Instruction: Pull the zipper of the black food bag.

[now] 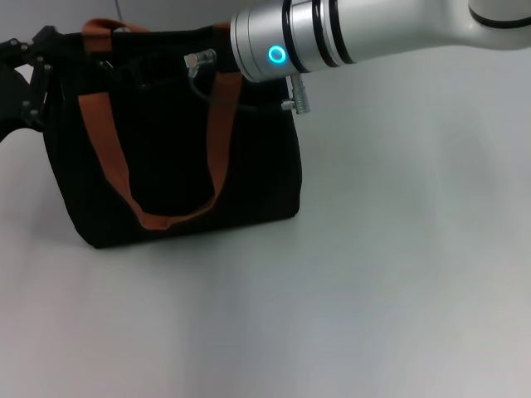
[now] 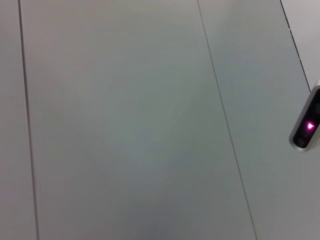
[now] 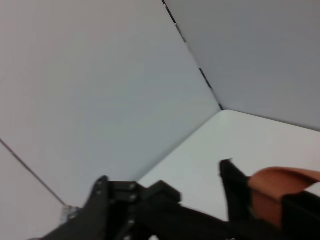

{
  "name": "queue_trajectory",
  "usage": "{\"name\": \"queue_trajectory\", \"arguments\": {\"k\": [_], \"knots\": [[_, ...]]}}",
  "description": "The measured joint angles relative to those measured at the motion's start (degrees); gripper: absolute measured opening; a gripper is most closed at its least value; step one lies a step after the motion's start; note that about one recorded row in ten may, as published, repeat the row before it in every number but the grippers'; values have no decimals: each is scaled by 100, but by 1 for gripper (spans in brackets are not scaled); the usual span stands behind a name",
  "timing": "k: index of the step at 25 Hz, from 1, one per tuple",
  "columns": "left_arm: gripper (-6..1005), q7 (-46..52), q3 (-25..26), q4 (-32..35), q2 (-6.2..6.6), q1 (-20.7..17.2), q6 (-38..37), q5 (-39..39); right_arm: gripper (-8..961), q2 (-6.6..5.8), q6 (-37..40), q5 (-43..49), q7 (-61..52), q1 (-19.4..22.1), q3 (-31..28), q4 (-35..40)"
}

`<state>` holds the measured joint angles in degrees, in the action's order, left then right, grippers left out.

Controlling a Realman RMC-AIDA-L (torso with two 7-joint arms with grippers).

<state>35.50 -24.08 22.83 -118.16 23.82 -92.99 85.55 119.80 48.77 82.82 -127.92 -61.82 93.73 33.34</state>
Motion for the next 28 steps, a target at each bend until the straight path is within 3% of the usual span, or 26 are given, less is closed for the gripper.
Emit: {"name": "queue_trajectory", "arguments": {"k": [11,16,17,18,22,28], "knots": [[24,75,0,77,10,-2,-56,-59,1,5,-459,1043,-870,133,-19,234],[24,129,33,98,14,-10,-62,-64,2,2,-576,2094,-1703,703,-54,945],[24,132,51,97,20,-10,-63,-64,2,2,-580,2245,-1830,1018,-59,1242],[24,132,51,97,20,-10,-63,-64,2,2,-580,2245,-1830,1018,-59,1242],[24,133,69,103,53,-1,-65,-92,2,-11,-564,2519,-1902,1833,-298,2046],[23,133,70,103,67,38,-55,-92,3,3,-452,2626,-1910,2179,-352,2400]]}}
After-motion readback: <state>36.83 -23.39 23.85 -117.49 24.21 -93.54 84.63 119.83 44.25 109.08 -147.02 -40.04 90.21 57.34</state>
